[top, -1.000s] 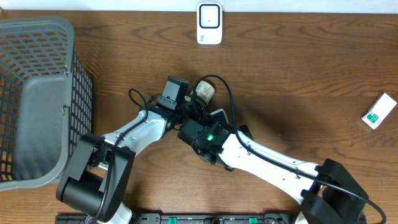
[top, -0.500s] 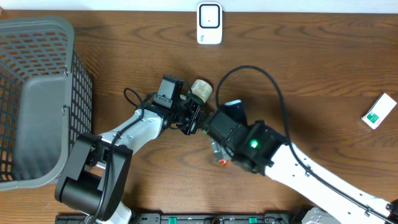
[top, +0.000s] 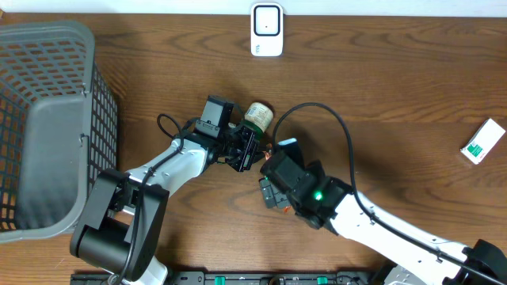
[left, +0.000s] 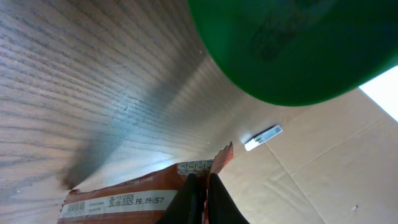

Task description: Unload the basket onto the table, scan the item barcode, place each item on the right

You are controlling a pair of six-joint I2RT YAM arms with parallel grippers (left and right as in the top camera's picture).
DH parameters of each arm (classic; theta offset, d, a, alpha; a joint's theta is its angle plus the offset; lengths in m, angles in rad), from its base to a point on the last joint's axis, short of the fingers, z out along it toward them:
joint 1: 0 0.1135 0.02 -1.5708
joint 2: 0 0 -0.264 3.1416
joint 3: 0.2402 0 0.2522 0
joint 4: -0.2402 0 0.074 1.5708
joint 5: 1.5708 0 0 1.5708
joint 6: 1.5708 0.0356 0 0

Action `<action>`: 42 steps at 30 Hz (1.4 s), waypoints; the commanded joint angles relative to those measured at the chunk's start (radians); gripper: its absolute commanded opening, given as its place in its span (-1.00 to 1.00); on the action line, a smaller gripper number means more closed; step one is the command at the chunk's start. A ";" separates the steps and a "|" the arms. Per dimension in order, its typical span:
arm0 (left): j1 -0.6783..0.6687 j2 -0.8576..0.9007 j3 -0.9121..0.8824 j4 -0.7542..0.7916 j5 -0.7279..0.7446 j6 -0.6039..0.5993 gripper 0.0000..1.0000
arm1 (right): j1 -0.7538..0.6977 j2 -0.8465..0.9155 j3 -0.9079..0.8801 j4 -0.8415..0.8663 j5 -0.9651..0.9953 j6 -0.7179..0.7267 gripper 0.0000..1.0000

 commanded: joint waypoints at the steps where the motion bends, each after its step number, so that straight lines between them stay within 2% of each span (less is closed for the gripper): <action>1: 0.002 0.005 -0.006 0.000 0.017 -0.029 -0.86 | 0.031 -0.001 -0.026 0.048 0.082 -0.022 0.98; 8: 0.002 0.005 -0.006 0.000 0.017 -0.039 -0.86 | 0.108 0.019 -0.034 0.084 0.244 -0.005 0.93; 15: 0.002 0.005 -0.006 0.000 0.018 -0.039 -0.86 | 0.112 0.093 -0.034 0.090 0.245 0.036 0.89; 20: 0.002 0.005 -0.006 0.000 0.018 -0.039 -0.86 | 0.112 0.123 -0.034 0.112 0.246 0.035 0.65; 23: 0.002 0.005 -0.006 0.000 0.018 -0.039 -0.85 | 0.112 0.123 -0.034 0.117 0.246 0.035 0.38; 25: 0.002 0.005 -0.006 0.000 0.018 -0.038 -0.85 | 0.112 0.124 -0.034 0.117 0.247 0.035 0.11; 27: 0.002 0.005 -0.006 0.000 0.018 -0.038 -0.85 | 0.112 0.124 -0.034 0.117 0.251 0.035 -0.04; 34: 0.002 0.005 -0.006 0.000 0.036 -0.038 -0.86 | 0.111 0.124 -0.034 0.117 0.257 0.035 -0.10; 36: 0.002 0.005 -0.006 0.000 0.036 -0.038 -0.86 | 0.111 0.124 -0.034 0.117 0.257 0.035 -0.24; 38: 0.002 0.005 -0.006 0.000 0.036 -0.038 -0.86 | 0.111 0.124 -0.034 0.117 0.257 0.035 -0.49; 42: 0.002 0.005 -0.006 0.000 0.040 -0.038 -0.86 | 0.105 0.124 -0.034 0.117 0.256 0.035 -0.60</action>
